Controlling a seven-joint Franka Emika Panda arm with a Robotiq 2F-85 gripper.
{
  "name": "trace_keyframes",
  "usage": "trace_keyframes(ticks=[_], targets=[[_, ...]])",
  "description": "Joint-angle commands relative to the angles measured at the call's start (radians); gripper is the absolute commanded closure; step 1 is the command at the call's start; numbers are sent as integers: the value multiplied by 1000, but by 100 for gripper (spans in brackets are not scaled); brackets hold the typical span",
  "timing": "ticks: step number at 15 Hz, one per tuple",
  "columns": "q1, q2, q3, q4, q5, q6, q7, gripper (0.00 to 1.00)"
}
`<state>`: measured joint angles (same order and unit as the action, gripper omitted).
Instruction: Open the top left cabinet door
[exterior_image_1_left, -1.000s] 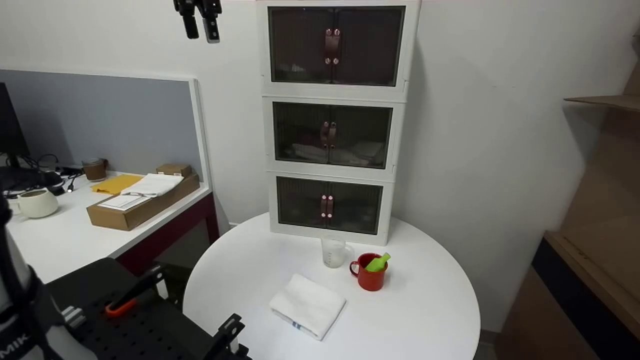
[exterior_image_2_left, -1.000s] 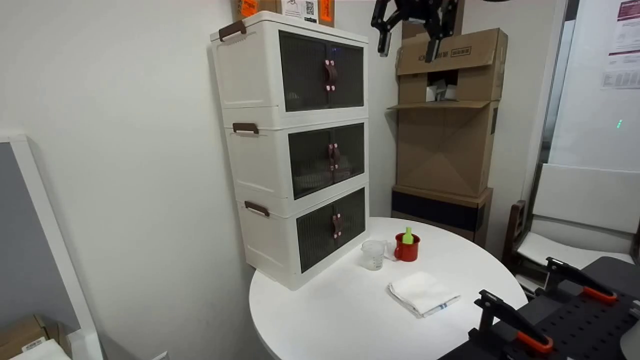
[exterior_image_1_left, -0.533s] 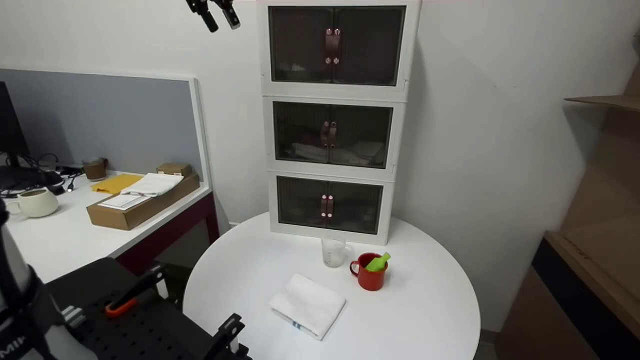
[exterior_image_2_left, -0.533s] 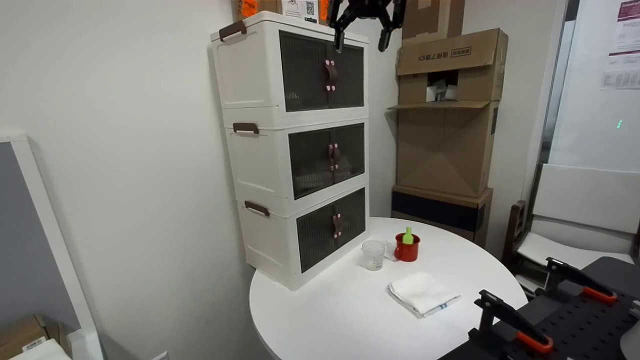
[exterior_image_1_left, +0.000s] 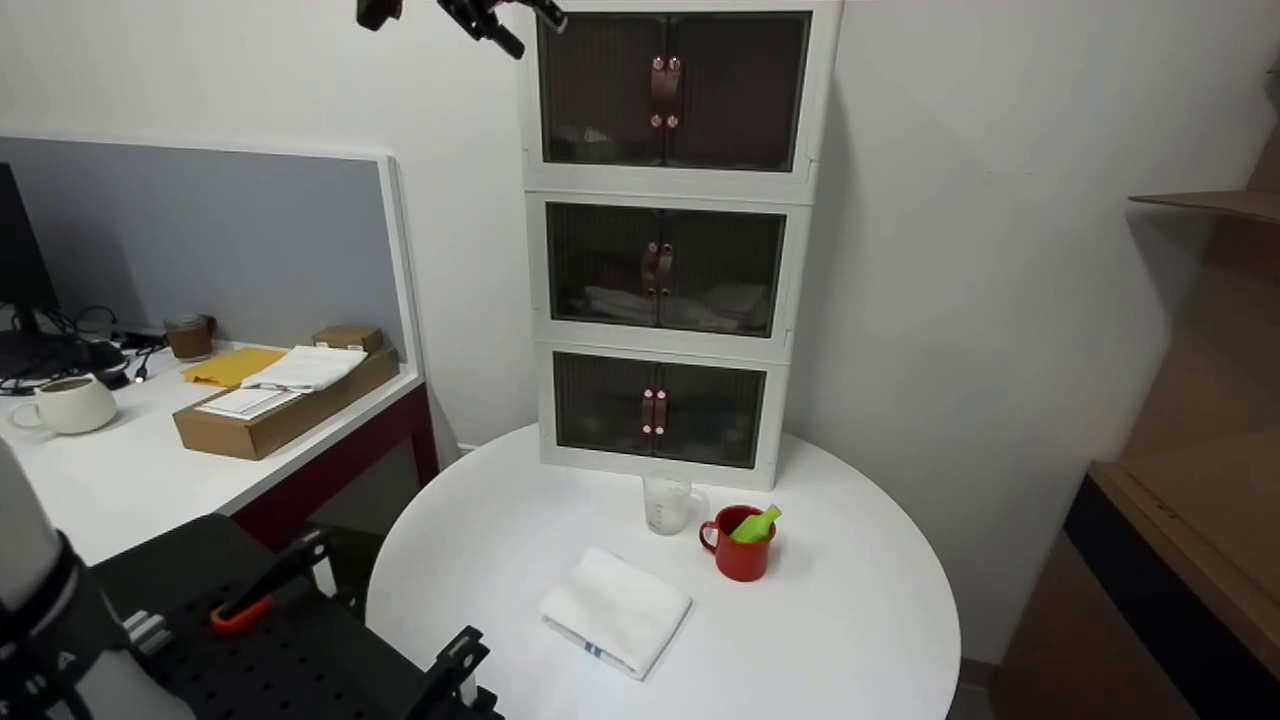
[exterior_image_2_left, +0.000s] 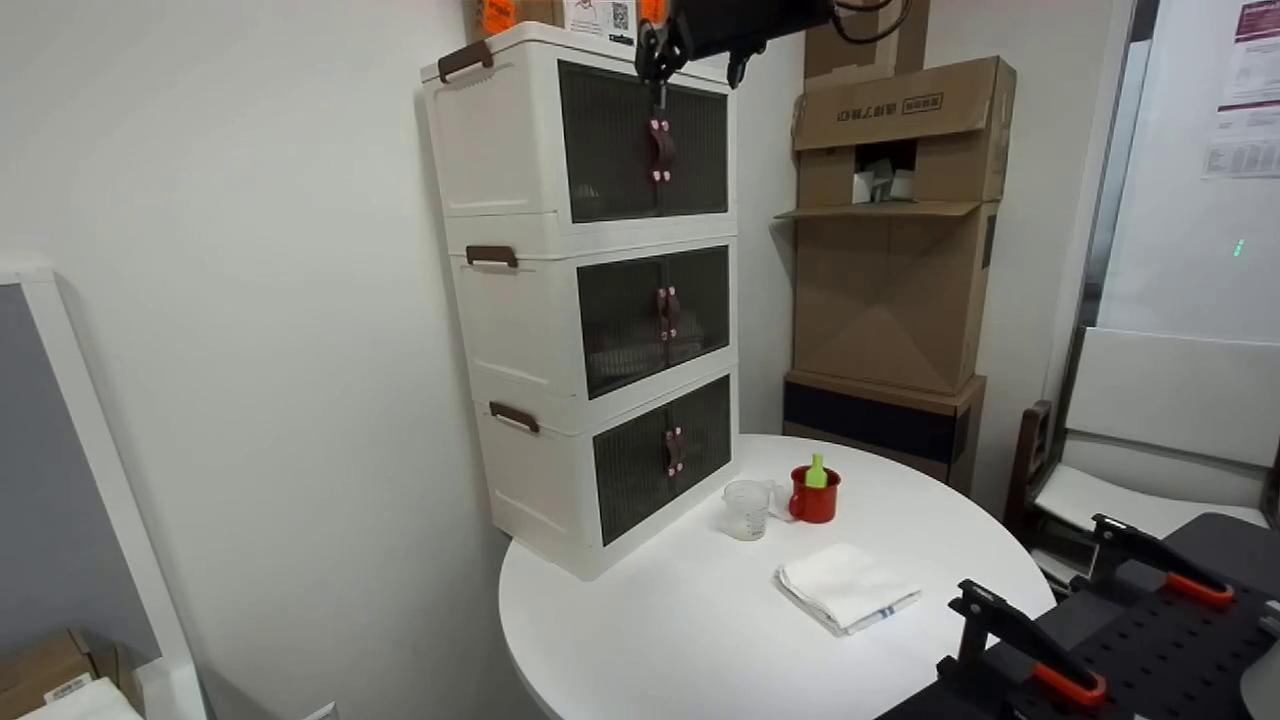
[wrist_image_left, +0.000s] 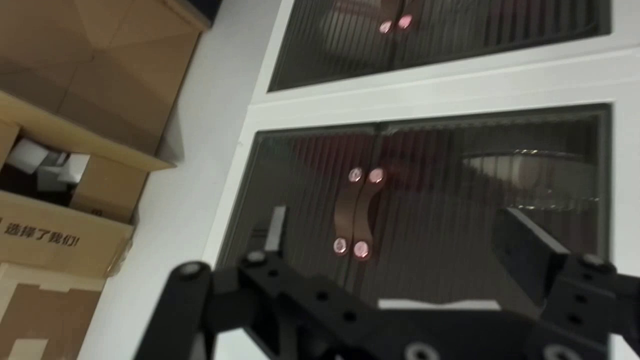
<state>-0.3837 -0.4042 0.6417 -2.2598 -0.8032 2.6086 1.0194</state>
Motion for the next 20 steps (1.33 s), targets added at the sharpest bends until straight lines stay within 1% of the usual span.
trace_keyframes(ticks=[1,2,3,4,6,8,9,13,15,16,18,20], targets=[[-221,43,171,116,-281,-3,238,0],[-271,51,222,142,-366,-37,322,0],[-51,76,31,87,-328,-57,240,0],[-50,89,30,97,-370,-67,272,0],[40,106,-41,93,-374,-90,268,0],[80,98,-80,77,-352,-113,247,0],[99,101,-96,76,-365,-143,258,0],[246,150,-212,84,-519,-274,392,0],[309,187,-258,98,-582,-312,449,0],[335,209,-278,107,-623,-317,486,0],[383,252,-316,131,-667,-324,522,0],[419,301,-349,160,-712,-307,557,0]])
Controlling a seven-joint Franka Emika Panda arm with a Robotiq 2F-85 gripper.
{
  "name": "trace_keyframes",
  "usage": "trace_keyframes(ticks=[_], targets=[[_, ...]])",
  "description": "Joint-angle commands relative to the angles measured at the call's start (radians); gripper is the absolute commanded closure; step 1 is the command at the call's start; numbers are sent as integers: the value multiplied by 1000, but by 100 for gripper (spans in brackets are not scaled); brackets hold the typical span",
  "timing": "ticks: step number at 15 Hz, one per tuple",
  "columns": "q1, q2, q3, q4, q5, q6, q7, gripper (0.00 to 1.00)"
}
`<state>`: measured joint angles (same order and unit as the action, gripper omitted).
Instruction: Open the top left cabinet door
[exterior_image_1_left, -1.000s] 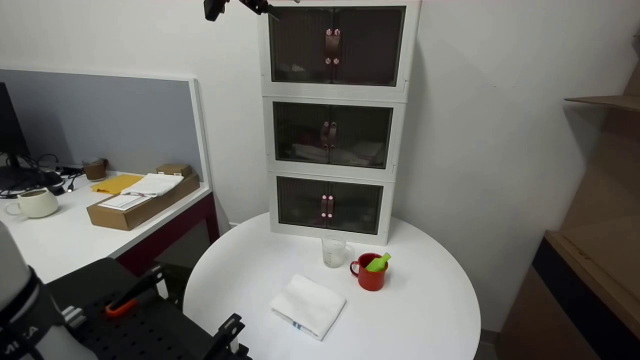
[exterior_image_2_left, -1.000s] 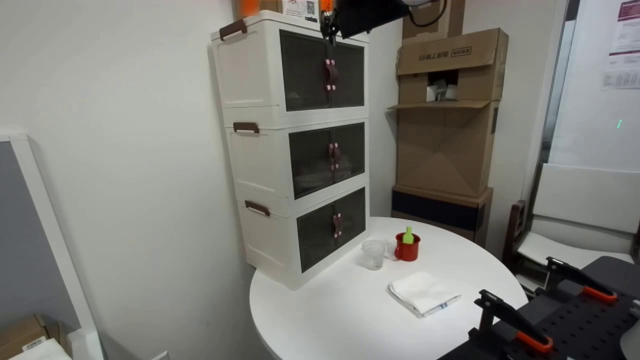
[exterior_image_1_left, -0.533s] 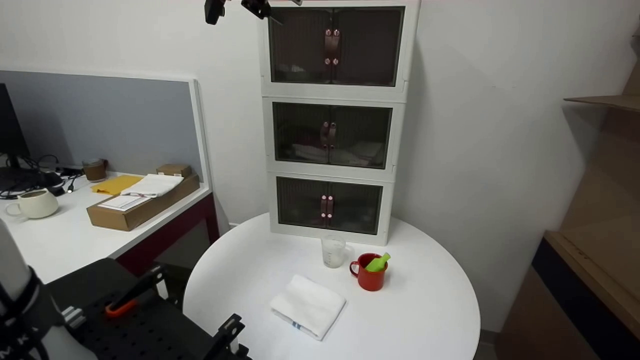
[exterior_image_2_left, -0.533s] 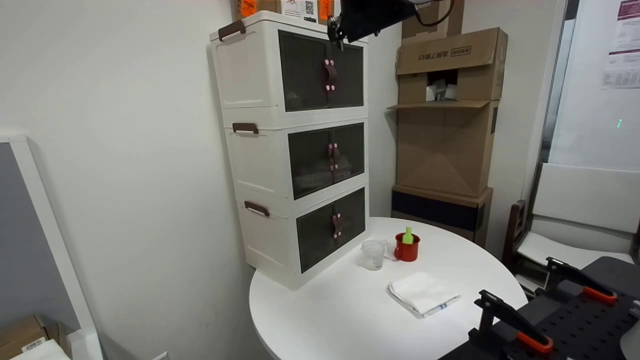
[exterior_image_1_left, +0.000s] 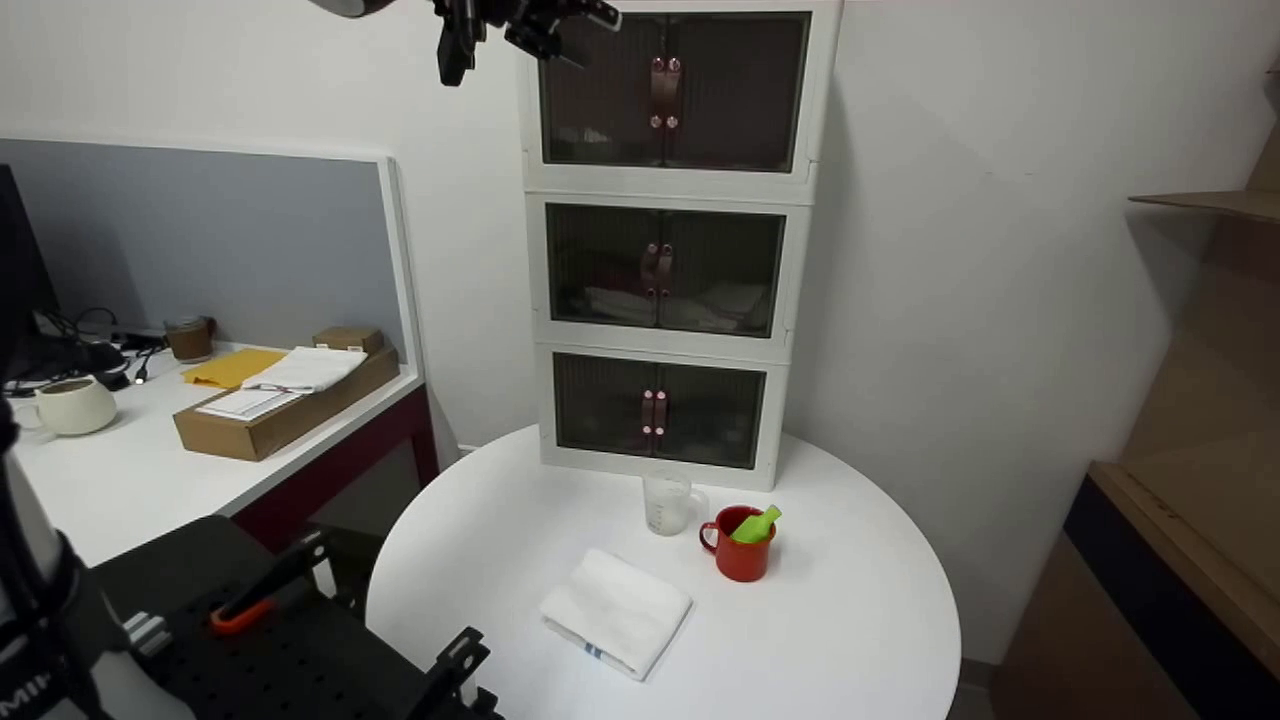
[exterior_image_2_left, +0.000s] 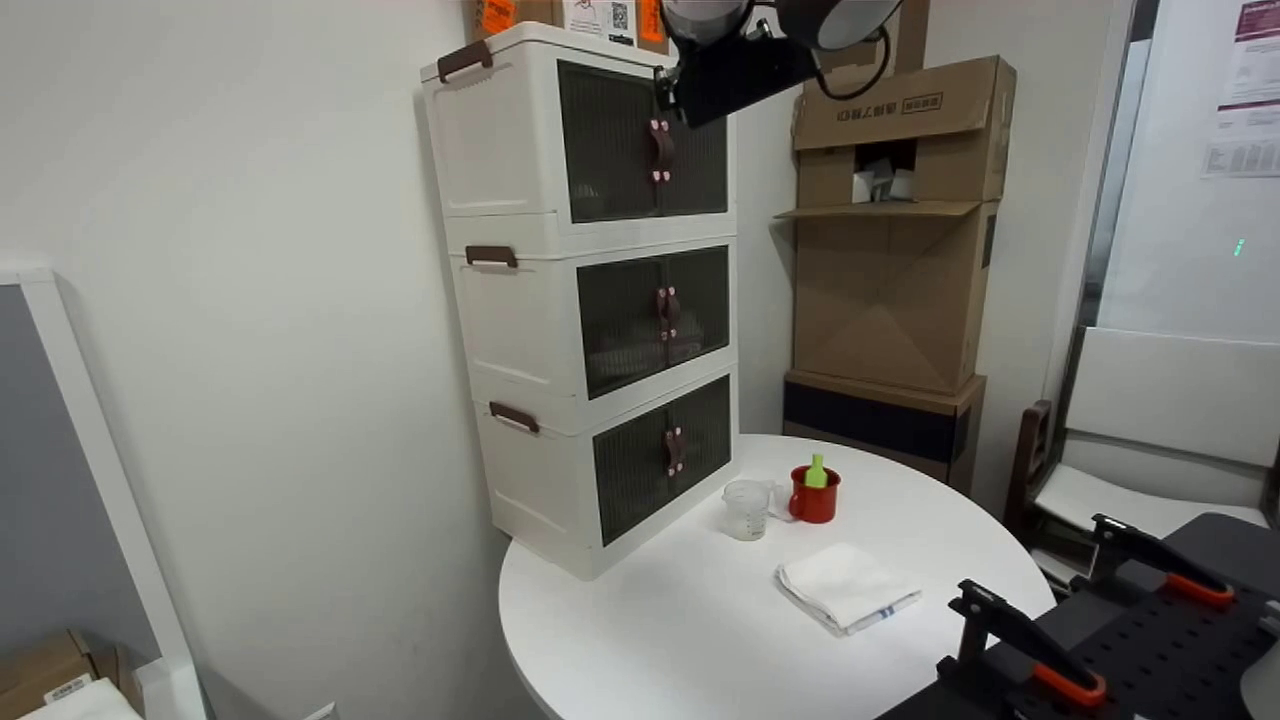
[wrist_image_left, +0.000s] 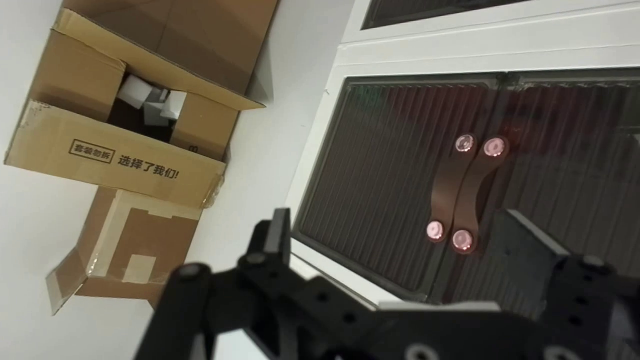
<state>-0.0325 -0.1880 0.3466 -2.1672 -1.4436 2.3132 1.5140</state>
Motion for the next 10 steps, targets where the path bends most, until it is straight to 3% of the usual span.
trace_keyframes(ticks=[1,10], targets=[[82,104,-69,81,-86,-8,71,0],[134,281,-150,245,-186,-12,110,0]])
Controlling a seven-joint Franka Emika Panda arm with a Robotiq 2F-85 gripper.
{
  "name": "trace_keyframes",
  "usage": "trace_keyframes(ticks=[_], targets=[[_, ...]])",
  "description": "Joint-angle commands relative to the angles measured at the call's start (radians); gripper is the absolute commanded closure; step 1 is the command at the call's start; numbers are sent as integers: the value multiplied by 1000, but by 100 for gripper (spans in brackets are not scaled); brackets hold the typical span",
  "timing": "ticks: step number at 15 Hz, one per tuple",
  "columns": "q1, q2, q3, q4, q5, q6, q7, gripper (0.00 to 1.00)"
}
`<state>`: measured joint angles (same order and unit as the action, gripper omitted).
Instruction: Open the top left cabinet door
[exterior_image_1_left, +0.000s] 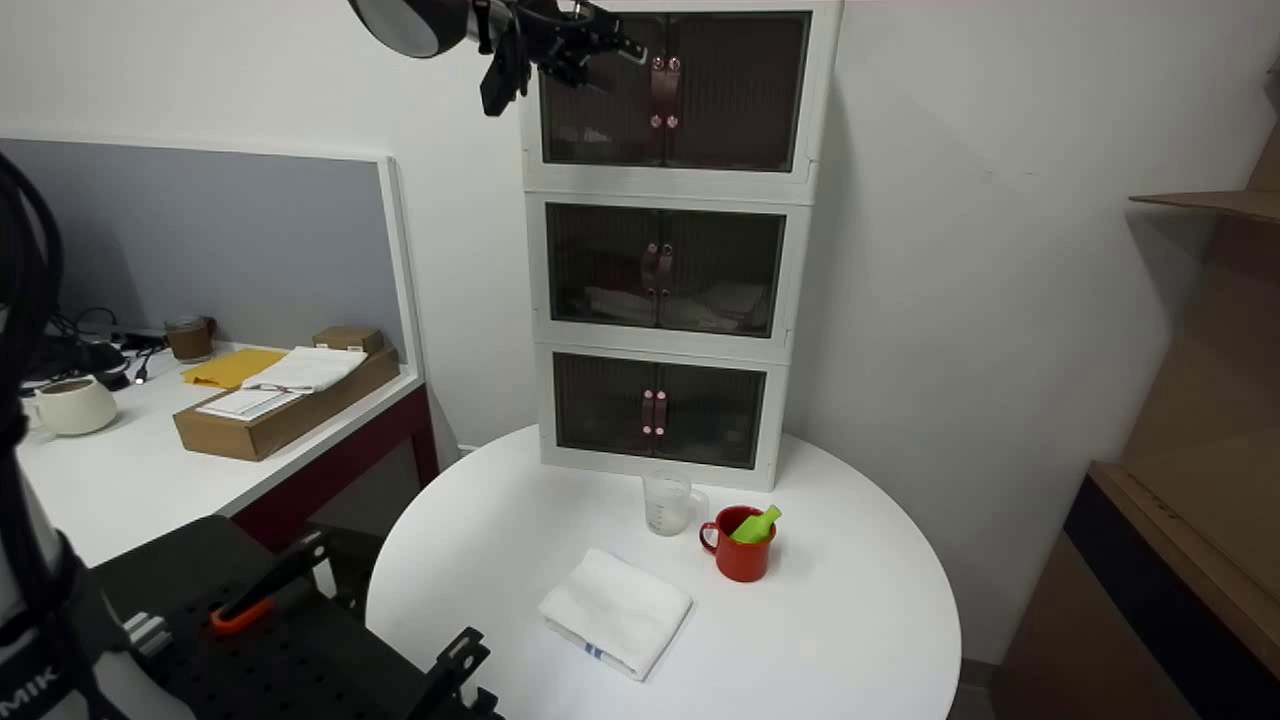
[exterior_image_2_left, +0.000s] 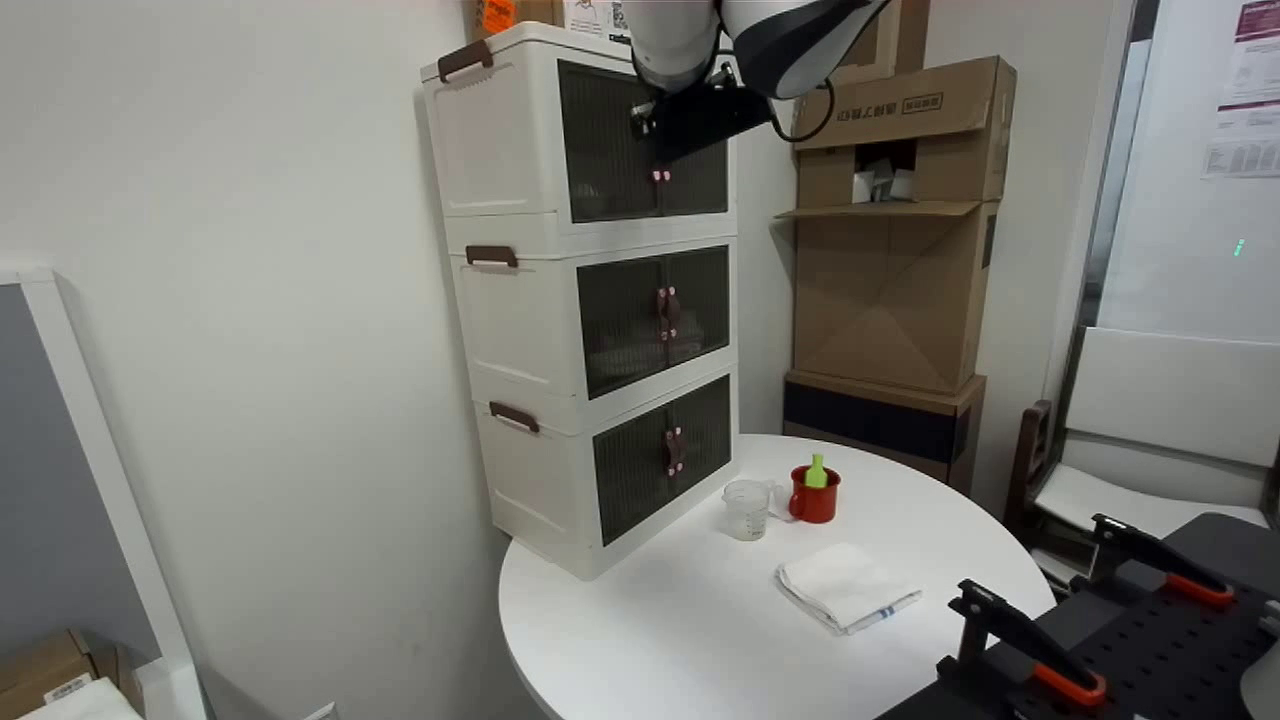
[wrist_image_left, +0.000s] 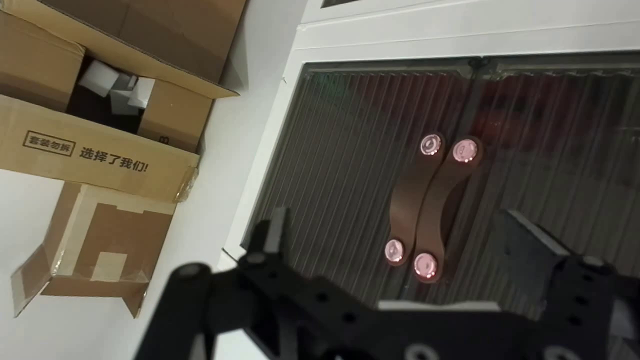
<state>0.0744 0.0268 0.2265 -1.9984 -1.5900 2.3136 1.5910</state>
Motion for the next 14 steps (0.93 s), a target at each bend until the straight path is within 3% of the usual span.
trace_keyframes(ticks=[1,14], targets=[[29,83,-35,93,-44,-14,32,0],[38,236,-77,260,-74,-41,35,3]])
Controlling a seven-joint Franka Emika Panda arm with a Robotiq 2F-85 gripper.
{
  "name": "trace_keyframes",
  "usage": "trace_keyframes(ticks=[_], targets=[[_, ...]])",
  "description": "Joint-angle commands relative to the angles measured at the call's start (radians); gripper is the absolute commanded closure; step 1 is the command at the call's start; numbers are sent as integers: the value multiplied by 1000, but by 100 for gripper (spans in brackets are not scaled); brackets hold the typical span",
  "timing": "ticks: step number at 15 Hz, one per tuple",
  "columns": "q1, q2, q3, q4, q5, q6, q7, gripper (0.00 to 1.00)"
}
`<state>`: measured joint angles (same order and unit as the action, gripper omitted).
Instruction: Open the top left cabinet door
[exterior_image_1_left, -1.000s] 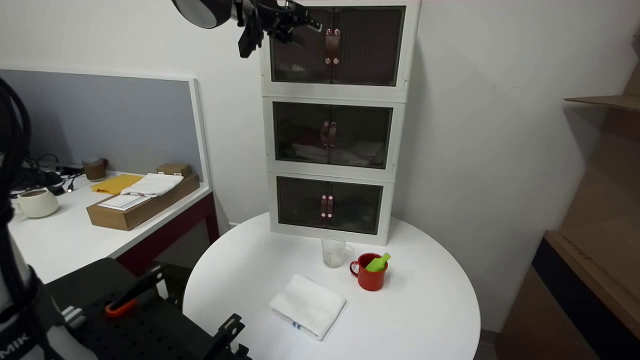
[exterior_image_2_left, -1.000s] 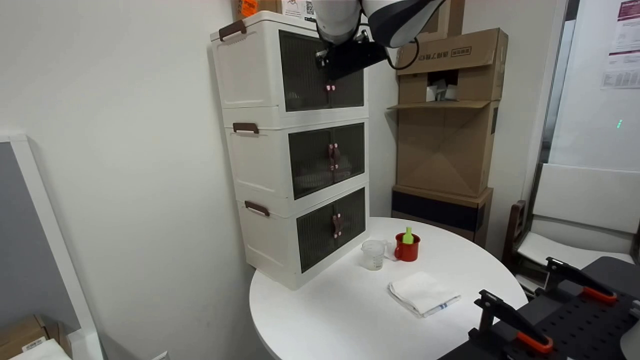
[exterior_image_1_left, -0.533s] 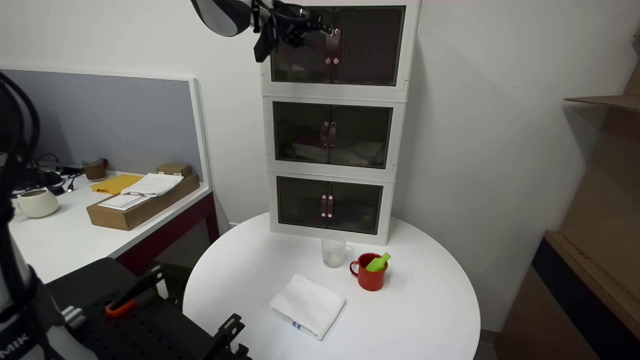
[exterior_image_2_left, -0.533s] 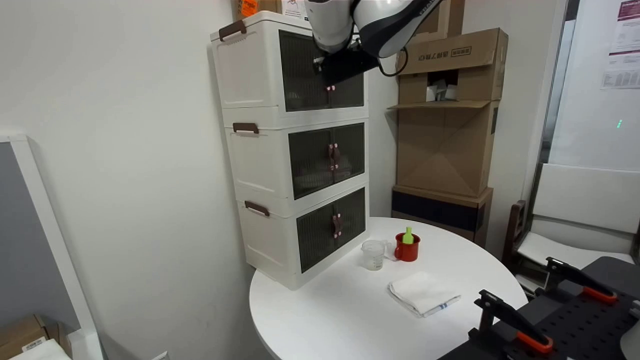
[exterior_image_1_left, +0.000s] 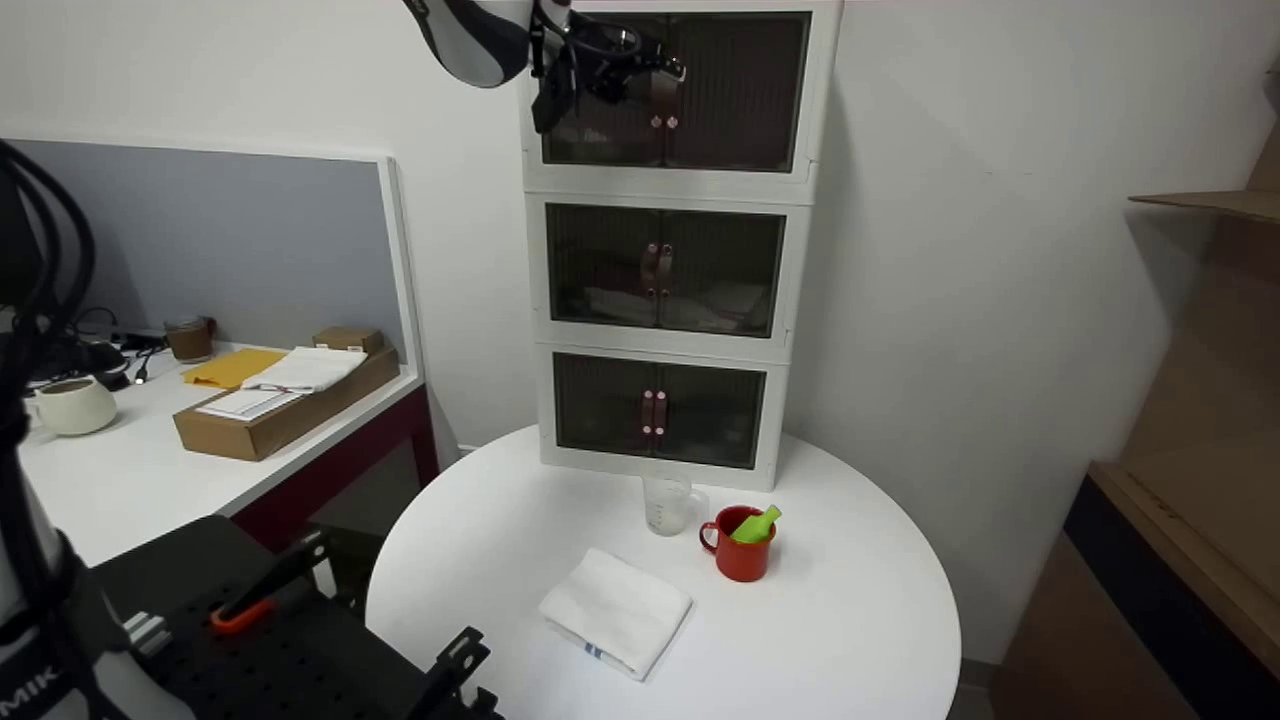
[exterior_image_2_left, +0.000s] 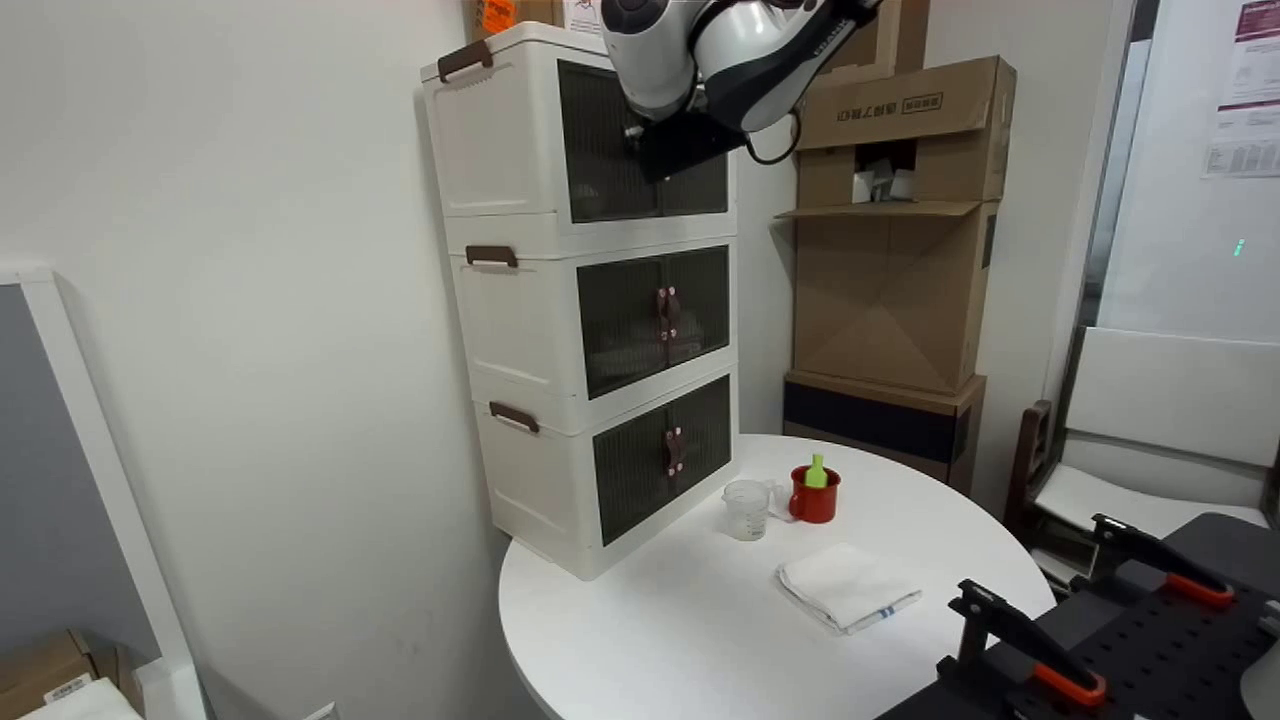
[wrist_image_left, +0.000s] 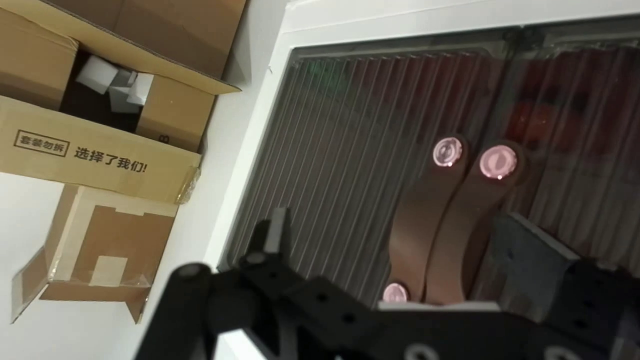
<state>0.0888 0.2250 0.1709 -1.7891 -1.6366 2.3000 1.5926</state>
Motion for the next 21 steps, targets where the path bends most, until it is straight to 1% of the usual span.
trace_keyframes(ticks=[1,3,10,12,13,17,21], targets=[[25,41,-23,53,-26,-30,33,27],[26,41,-25,54,-28,-34,34,28],[44,44,-25,53,-29,-26,42,82],[47,46,-25,53,-30,-20,43,95],[48,46,-25,53,-32,-18,45,100],[44,31,-25,35,-13,-17,34,99],[36,-12,-28,-22,-1,-13,46,99]])
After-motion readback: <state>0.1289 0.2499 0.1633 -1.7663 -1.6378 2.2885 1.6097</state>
